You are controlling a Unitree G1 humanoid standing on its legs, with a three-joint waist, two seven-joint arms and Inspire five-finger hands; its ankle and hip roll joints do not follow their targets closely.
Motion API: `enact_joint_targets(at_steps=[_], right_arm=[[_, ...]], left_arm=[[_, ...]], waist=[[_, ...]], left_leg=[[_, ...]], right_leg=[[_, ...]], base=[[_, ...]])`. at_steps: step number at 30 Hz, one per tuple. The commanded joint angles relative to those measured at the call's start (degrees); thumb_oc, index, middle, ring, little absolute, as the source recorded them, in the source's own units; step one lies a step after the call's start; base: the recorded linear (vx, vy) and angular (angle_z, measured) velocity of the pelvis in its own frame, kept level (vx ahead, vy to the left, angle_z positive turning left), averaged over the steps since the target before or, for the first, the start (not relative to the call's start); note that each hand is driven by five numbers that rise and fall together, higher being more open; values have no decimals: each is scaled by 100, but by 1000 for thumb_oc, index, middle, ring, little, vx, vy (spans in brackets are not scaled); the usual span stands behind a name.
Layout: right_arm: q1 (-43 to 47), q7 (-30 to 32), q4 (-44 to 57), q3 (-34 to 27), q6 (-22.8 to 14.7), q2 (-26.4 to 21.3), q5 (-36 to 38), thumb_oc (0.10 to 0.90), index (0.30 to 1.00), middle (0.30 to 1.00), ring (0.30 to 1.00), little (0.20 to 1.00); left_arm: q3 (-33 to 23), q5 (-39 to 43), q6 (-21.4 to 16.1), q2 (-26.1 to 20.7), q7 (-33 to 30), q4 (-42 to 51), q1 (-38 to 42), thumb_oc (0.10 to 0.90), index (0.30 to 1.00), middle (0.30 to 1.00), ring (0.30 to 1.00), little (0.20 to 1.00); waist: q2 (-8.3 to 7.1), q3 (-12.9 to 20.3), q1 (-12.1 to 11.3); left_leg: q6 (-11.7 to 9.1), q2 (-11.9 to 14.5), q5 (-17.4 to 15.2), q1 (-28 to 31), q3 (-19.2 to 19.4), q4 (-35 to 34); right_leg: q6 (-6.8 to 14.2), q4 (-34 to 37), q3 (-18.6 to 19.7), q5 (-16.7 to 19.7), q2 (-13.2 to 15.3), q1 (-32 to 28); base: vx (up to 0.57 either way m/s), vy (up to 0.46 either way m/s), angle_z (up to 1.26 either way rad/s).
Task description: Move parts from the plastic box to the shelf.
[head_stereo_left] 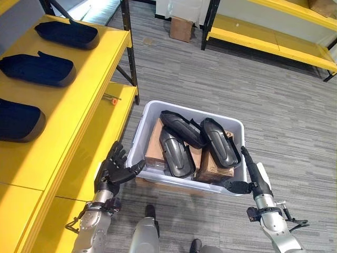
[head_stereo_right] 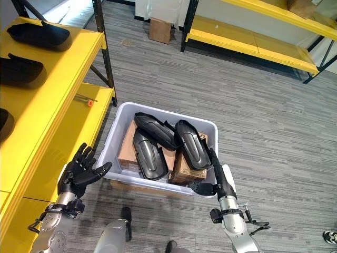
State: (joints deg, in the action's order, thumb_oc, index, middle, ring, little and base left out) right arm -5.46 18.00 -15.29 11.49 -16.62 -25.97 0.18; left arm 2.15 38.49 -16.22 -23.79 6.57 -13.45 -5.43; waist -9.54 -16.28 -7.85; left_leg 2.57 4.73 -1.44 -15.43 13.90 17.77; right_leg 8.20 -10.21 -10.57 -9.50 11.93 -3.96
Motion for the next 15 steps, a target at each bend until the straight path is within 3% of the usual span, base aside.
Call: enact_joint_targets(at_steps=[1,2,3,6,8,9,11,13,15], right_arm=[[248,595,522,-509,-466,-278,-124,900,1000,1000,1000,1000],[246,635,540,-530,-476,-288,-156,900,1000,1000,1000,1000],[231,672,791,-610,-398,-335,-274,900,1000,1000,1000,1000],[267,521,870,-707,-499,-407,-423,900,1000,1000,1000,1000],[298,403,919,-781,-603,-493,-502,900,1000,1000,1000,1000],[366,322,987,-823,-645,-544,-565,900,1000,1000,1000,1000],[416,168,1056,-862,-656,-588,-593,900,1000,1000,1000,1000],[514,33,1202,-835,-554,-626,-655,900,1000,1000,1000,1000],[634,-123,1228,-795,-455,-629,-555,900,1000,1000,1000,1000]], left_arm=[[156,-212,-361,-154,569,901,140,900,1000,1000,1000,1000],[163,-205,-377,-150,534,902,138,900,1000,1000,1000,1000],[112,8,-331,-171,461,859,168,900,1000,1000,1000,1000],[55,75,-310,-132,489,848,138,900,1000,1000,1000,1000],[56,160,-224,-109,462,860,150,900,1000,1000,1000,1000],[101,136,-173,-95,377,833,214,900,1000,1000,1000,1000],[150,182,-127,-118,351,807,279,900,1000,1000,1000,1000],[227,186,-100,-173,370,789,317,900,1000,1000,1000,1000],[291,153,-186,-233,428,801,236,900,1000,1000,1000,1000]], waist=[[6,619,111],[2,630,118],[42,650,246],[102,638,349],[183,575,451],[244,536,528],[235,491,561],[125,422,566],[65,362,499]], left_leg=[[163,-198,-494,94,-9,-211],[183,-225,-512,116,3,-225],[391,-391,-759,449,112,-302],[432,-366,-857,695,191,-323],[357,-270,-860,919,108,-342],[223,-91,-821,1095,41,-366],[112,36,-841,1163,29,-309],[-63,177,-981,1253,41,-175],[-201,363,-1110,1371,76,-97]], right_leg=[[-155,-1171,-168,100,-521,-483],[-141,-1231,-156,131,-529,-463],[38,-2303,-146,495,-649,80],[-72,-2390,-171,360,-672,392],[-152,-2085,-120,268,-593,662],[-123,-1620,-17,411,-311,880],[-55,-1116,57,643,-45,874],[192,-175,145,1454,503,867],[377,178,45,1981,862,915]], base=[[37,253,-1],[70,293,8],[82,299,-1],[85,139,-26],[66,-74,-27],[41,-142,-21],[71,-262,0],[134,-402,1],[175,-419,-4]])
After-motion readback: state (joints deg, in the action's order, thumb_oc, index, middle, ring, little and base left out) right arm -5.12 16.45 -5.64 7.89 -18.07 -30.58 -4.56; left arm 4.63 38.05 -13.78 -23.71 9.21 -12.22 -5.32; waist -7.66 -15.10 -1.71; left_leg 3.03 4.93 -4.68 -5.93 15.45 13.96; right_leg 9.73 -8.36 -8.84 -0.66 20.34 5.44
